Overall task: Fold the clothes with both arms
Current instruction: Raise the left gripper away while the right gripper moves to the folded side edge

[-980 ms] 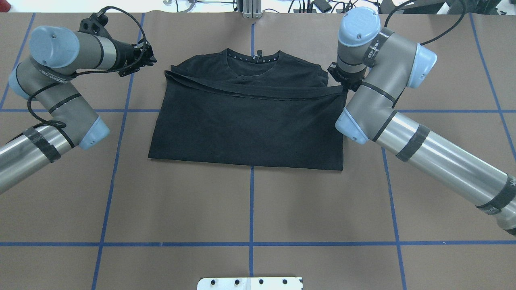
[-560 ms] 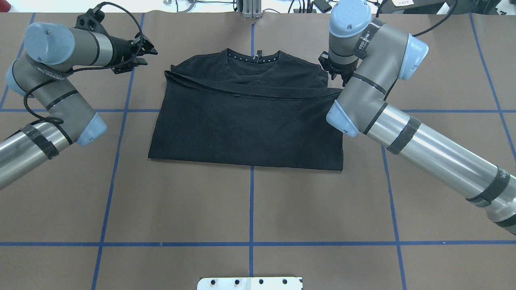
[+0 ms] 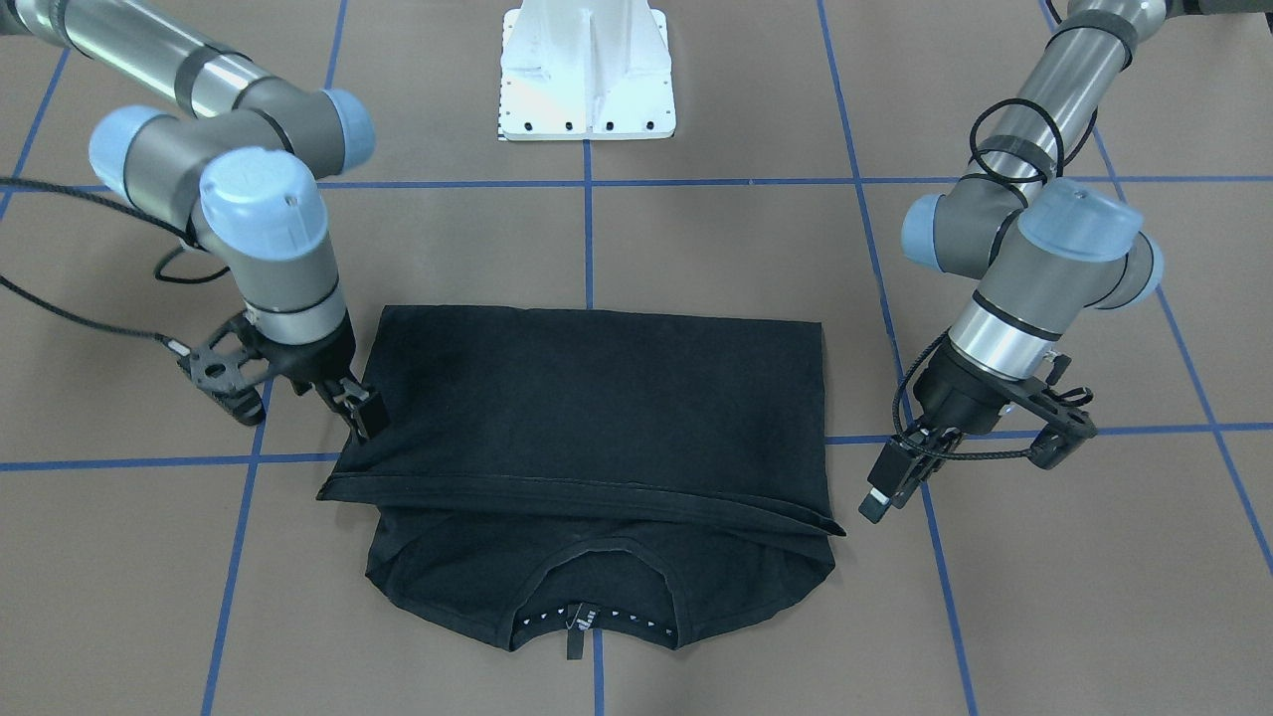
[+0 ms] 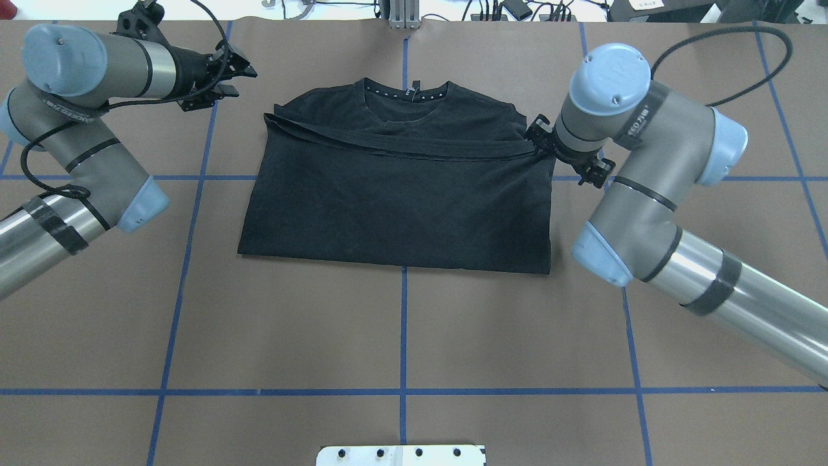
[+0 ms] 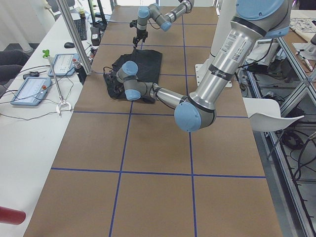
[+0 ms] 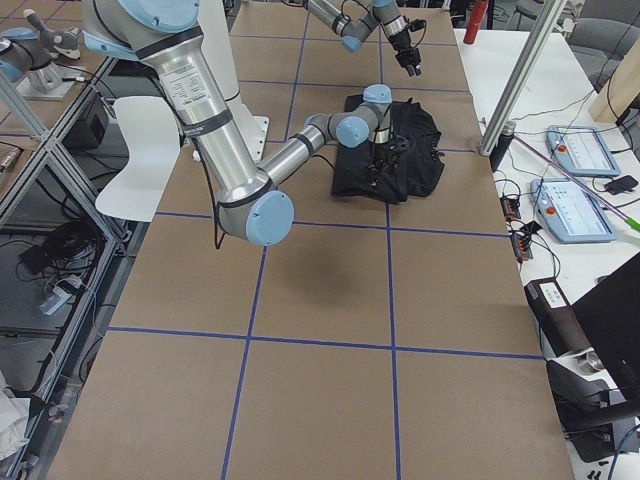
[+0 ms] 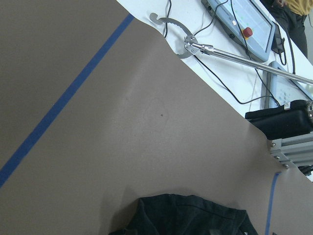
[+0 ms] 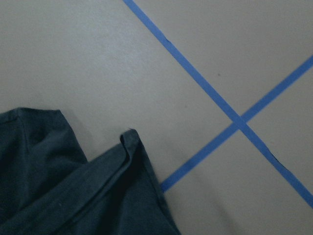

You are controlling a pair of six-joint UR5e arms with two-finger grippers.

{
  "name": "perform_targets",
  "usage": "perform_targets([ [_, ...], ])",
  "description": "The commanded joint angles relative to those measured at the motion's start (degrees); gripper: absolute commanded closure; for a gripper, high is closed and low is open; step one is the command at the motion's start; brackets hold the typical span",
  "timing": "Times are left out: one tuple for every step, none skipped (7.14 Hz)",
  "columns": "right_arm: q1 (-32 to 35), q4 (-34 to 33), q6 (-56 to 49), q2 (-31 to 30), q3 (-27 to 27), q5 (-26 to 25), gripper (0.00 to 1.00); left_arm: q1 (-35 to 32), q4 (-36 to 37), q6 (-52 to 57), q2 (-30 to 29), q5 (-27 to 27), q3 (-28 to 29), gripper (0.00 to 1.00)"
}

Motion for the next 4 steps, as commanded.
perform_targets([
  [-4.2,6.9,10.2,-7.7,7.2,0.0,0.0,-0.1,0.2,0.0,1.4,0.0,-1.9,0.42],
  [-4.8,20.7,16.6,-14.0,8.0,0.1,0.0,-0.1,0.3,0.0,1.2,0.1,-1.9,0.42],
  [-5.8,30.4,20.4,-17.1,7.1,-0.1,0.0,-0.2,0.7,0.0,1.3,0.2,-2.6,0.42],
  [-7.0,30.7,20.8,-17.5,6.9,-0.5,0.0,-0.2,1.7,0.0,0.9,0.4,-2.7,0.42],
])
